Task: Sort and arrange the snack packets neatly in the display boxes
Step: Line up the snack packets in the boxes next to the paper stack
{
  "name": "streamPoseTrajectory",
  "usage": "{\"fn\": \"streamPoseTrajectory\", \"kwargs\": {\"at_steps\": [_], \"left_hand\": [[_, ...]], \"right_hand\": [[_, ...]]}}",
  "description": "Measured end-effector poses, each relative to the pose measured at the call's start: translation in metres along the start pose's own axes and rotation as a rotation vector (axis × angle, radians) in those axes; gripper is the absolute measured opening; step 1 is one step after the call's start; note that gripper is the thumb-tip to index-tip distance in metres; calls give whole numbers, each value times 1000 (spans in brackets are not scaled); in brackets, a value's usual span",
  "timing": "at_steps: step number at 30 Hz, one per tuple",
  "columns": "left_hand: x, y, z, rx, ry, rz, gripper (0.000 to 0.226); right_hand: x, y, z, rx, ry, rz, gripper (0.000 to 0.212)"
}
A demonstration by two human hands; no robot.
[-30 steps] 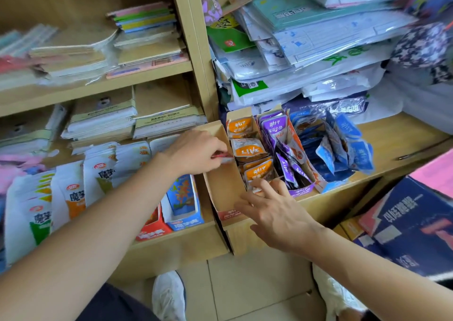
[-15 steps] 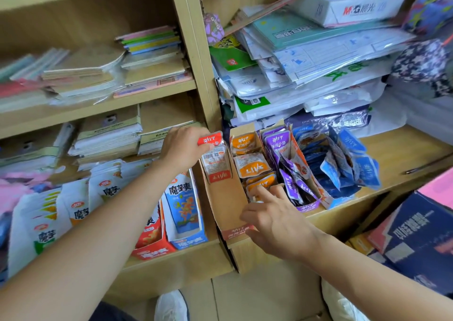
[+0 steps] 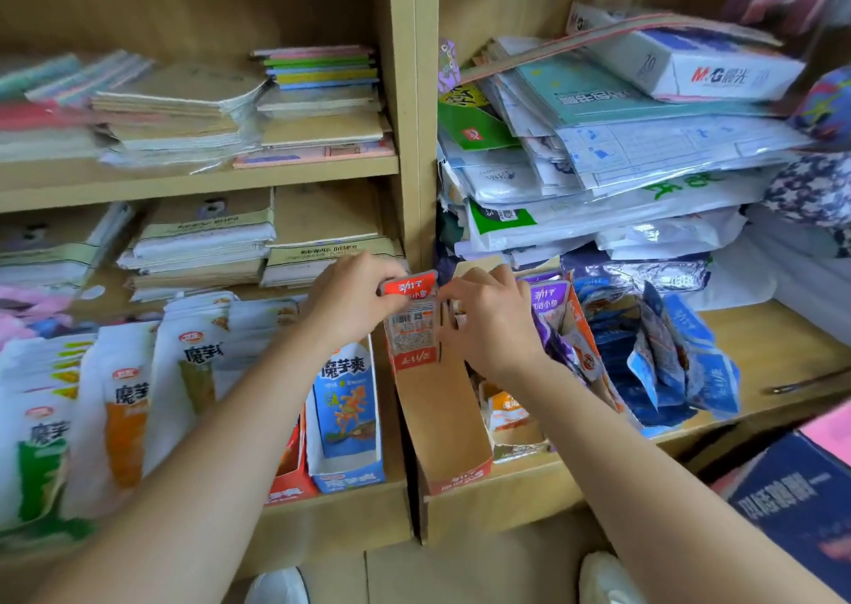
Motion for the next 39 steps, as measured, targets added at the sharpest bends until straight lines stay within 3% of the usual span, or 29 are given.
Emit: {"fn": "streamPoseTrajectory", "kwargs": {"at_steps": [8, 14, 20, 30, 34, 36, 39], "left_hand": [[-2, -3, 13, 34, 138, 43, 15], [-10, 2, 21, -47, 181, -19, 16], [-7, 5, 15, -93, 62, 26, 21], [-6, 7, 7, -98, 44, 35, 11], [-6, 8, 7, -87, 101, 31, 22], [-14, 8, 6, -70, 146, -25, 31], [-42, 16, 1, -79, 279, -236, 20]], "right_hand": [[14, -19, 19, -90, 87, -73, 29], [7, -7, 17, -274, -83, 123, 17], [-43, 19, -7, -108, -276, 56, 8], [-62, 32, -33, 76, -434, -36, 13], [-62, 32, -37, 107, -463, -45, 16], [-65, 32, -39, 125, -507, -58, 16], [-72, 33, -38, 139, -653, -88, 18]]}}
Point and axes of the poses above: each hand's wrist, its own y-axis away from the middle knuckle, its own x-axis out of the palm, z = x × y, the point moved 6 cm from there along -y, towards the middle knuckle, and after that the axes turned 6 degrees about y, right-handed, at the moved point
